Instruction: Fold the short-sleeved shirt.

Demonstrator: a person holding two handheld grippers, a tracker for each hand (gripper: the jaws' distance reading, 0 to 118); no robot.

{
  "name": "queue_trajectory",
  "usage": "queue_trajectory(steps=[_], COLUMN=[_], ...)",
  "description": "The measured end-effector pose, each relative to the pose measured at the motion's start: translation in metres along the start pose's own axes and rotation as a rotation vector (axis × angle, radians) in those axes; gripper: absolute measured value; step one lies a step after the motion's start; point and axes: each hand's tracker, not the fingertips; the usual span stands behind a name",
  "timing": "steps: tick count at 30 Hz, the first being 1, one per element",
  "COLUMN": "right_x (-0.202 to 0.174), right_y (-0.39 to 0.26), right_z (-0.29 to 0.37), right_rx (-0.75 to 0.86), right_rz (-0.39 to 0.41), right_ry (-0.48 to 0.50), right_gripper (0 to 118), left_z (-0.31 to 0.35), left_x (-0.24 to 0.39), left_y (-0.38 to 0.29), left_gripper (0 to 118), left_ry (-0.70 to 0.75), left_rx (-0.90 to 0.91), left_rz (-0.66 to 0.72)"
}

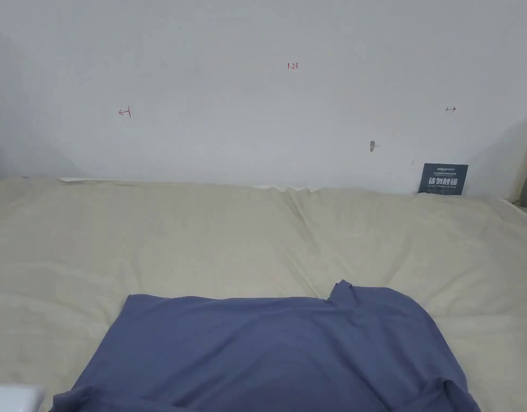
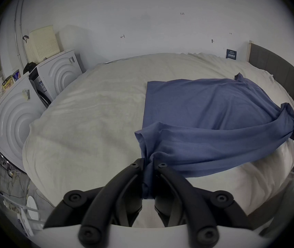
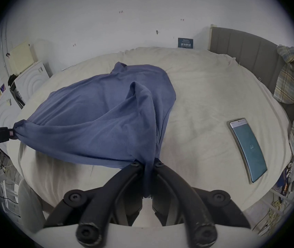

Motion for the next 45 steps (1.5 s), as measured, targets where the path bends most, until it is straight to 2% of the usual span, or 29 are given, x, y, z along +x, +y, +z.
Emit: queue_trajectory(steps=[4, 9, 10, 11, 12, 13, 14, 15, 16, 17, 18, 20, 22, 23, 25, 26, 27, 28, 29, 30, 31, 32, 34, 36, 43, 44, 45], right_x=[0.006, 0.007, 0.01, 0.011, 0.01, 0.009, 0.01, 0.011, 0.011, 0.011, 0.01, 0.011, 0.011, 0.01, 0.004, 0.0, -0.005, -0.009, -0.015, -0.024, -0.028, -0.029, -0.036, -0.036, -0.019, -0.018, -0.016], right_y=[-0.021, -0.053, -0.059, -0.062, -0.064, -0.064, -0.061, -0.058, -0.055, -0.051, -0.047, -0.035, -0.023, -0.019, -0.006, 0.001, 0.007, 0.012, 0.017, 0.021, 0.023, 0.028, 0.042, 0.054, 0.137, 0.148, 0.157], right_z=[0.017, 0.026, 0.024, 0.022, 0.021, 0.02, 0.02, 0.022, 0.028, 0.034, 0.037, 0.049, 0.059, 0.062, 0.065, 0.064, 0.062, 0.061, 0.057, 0.05, 0.047, 0.045, 0.036, 0.026, -0.056, -0.07, -0.085], right_rx=[-0.018, -0.056, -0.063, -0.059, -0.041, -0.03, -0.03, -0.033, -0.019, 0.031, 0.063, 0.088, 0.151, 0.167, 0.171, 0.168, 0.15, 0.158, 0.175, 0.194, 0.198, 0.179, 0.164, 0.175, 0.1, 0.08, 0.053], right_rz=[0.012, 0.038, 0.03, 0.029, 0.015, 0.006, 0.008, 0.011, 0.016, 0.009, -0.011, -0.074, -0.147, -0.156, -0.138, -0.102, -0.04, 0.009, 0.041, 0.058, 0.059, 0.055, -0.005, 0.011, -0.001, 0.013, 0.044], right_ry=[-0.004, -0.008, -0.008, -0.005, -0.01, -0.032, -0.046, -0.039, -0.037, -0.027, -0.019, 0.001, 0.064, 0.092, 0.088, 0.085, 0.094, 0.075, 0.04, -0.003, 0.004, 0.034, 0.049, 0.056, 0.052, 0.025, 0.003], right_gripper=[6, 7, 11, 22, 56, 80, 92, 92, 92, 92, 92, 92, 92, 92, 92, 90, 74, 45, 6, 0, 0, 0, 0, 0, 0, 10, 37], left_z=[0.012, 0.018, 0.017, 0.014, 0.011, 0.009, 0.009, 0.012, 0.014, 0.018, 0.024, 0.029, 0.036, 0.039, 0.047, 0.05, 0.054, 0.054, 0.052, 0.05, 0.04, 0.038, 0.037, 0.035, -0.005, -0.008, -0.014], left_x=[-0.003, 0.001, 0.003, 0.003, 0.002, 0.002, 0.002, 0.001, 0.0, -0.002, -0.005, -0.015, -0.017, -0.016, -0.011, -0.008, 0.003, 0.01, 0.018, 0.027, 0.027, 0.033, 0.04, 0.047, 0.05, 0.05, 0.049], left_y=[-0.028, -0.064, -0.069, -0.073, -0.075, -0.075, -0.075, -0.072, -0.07, -0.069, -0.065, -0.055, -0.041, -0.034, -0.02, -0.012, -0.003, 0.004, 0.01, 0.016, 0.02, 0.026, 0.034, 0.045, 0.077, 0.079, 0.081], left_gripper=[10, 10, 10, 10, 22, 47, 81, 108, 114, 114, 118, 118, 118, 118, 113, 101, 74, 51, 31, 12, 10, 0, 0, 0, 0, 0, 0], left_ry=[-0.017, -0.001, -0.003, -0.006, -0.013, -0.011, -0.017, -0.026, -0.043, -0.055, -0.091, -0.169, -0.148, -0.135, -0.13, -0.138, -0.151, -0.136, -0.115, -0.091, -0.058, -0.04, -0.096, -0.142, -0.117, -0.108, -0.108], left_rx=[-0.021, -0.102, -0.097, -0.098, -0.094, -0.095, -0.094, -0.089, -0.071, -0.029, 0.03, 0.05, 0.081, 0.109, 0.127, 0.152, 0.166, 0.173, 0.183, 0.186, 0.182, 0.19, 0.178, 0.199, 0.186, 0.19, 0.194], left_rz=[0.036, 0.007, 0.003, 0.007, 0.029, 0.033, 0.039, 0.042, 0.054, 0.076, 0.097, 0.17, 0.18, 0.177, 0.161, 0.144, 0.111, 0.099, 0.05, 0.018, -0.01, -0.041, -0.055, -0.075, -0.055, -0.052, -0.044])
